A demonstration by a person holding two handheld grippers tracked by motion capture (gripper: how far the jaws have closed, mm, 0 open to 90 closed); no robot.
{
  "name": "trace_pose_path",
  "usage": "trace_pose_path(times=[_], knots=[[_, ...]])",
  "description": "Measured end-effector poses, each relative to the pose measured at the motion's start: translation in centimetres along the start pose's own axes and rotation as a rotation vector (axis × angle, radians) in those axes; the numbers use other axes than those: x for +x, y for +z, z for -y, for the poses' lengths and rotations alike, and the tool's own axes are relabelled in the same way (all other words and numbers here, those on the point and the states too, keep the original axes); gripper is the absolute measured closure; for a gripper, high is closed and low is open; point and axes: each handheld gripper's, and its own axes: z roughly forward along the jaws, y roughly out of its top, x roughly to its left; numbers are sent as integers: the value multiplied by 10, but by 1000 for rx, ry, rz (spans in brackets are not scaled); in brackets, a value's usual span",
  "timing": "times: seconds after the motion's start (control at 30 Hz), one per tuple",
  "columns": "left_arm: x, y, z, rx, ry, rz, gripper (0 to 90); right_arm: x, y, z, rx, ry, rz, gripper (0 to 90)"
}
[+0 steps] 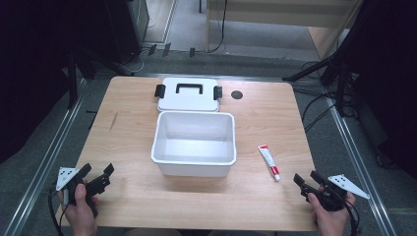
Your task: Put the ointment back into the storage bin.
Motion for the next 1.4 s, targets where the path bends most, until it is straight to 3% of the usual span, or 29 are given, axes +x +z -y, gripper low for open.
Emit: trace_pose_path(times=[0.27,0.33,0.5,0.53,0.57,0.83,0.97,1.07,1.17,1.3,1.4], knots=[[-2,0,0,1,13,-5,143,10,1,-25,169,-50,92,292],[-2,0,0,-2,10,-3,142,12,2,-35,221,-64,92,296],[-2,0,0,-3,10,-3,142,20,13,-49,421,-150,138,288],[-2,0,0,-3,10,-3,143,20,13,-49,421,-150,138,288],[-1,0,0,-1,10,-2,142,24,18,-53,502,-209,165,285],[-1,0,0,0,7,0,143,40,33,-70,745,-330,132,265],[-1,0,0,3,6,0,143,53,43,-81,880,-391,140,250],[-1,0,0,6,2,0,142,63,52,-86,991,-418,123,243],[-1,0,0,8,2,-1,142,75,64,-86,1094,-427,140,238],[0,0,0,9,2,2,142,89,80,-85,1151,-429,156,239],[0,1,0,10,1,4,142,94,91,-86,1148,-424,167,249]])
